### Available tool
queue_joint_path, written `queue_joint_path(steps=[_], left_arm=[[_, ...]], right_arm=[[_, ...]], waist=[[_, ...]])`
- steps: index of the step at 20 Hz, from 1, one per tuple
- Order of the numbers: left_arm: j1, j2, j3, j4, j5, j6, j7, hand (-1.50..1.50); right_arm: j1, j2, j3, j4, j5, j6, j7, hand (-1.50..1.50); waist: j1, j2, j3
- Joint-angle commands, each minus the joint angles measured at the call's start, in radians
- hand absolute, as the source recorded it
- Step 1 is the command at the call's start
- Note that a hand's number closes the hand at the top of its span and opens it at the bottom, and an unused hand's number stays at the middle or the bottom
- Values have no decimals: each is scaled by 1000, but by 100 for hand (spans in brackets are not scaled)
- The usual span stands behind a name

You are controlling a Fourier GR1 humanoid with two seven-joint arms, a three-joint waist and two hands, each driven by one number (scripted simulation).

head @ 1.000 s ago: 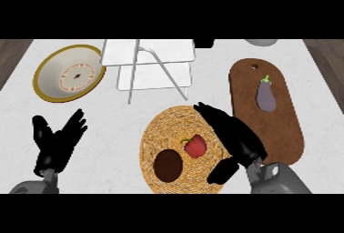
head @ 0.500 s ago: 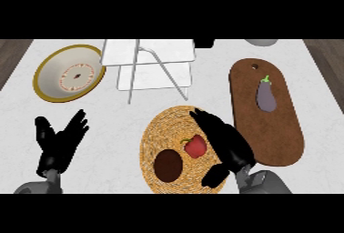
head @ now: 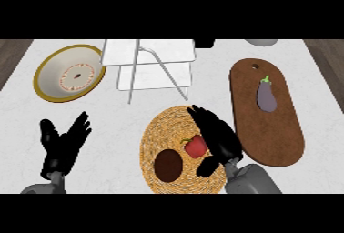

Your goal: Pick the bell pepper from the placemat and place it in the tiered shelf

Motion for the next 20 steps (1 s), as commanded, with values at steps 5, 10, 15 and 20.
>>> queue_joint_path(steps=[5,10,15,20], left_arm=[[32,-44,2,-51,-24,4,10,0],[48,-4,39,-89,-10,-59,55,0],[-15,-27,44,-57,-37,-27,62,0],[-62,-60,42,60,-76,-12,-13,0]], right_arm=[[13,68,6,154,55,-153,-93,-150],[-94,70,-20,264,13,-182,-128,-150],[-131,61,-21,353,38,-120,-206,150],[-183,70,67,452,21,-134,-289,150]], waist=[[2,-1,0],[5,0,0],[3,0,0],[4,2,0]])
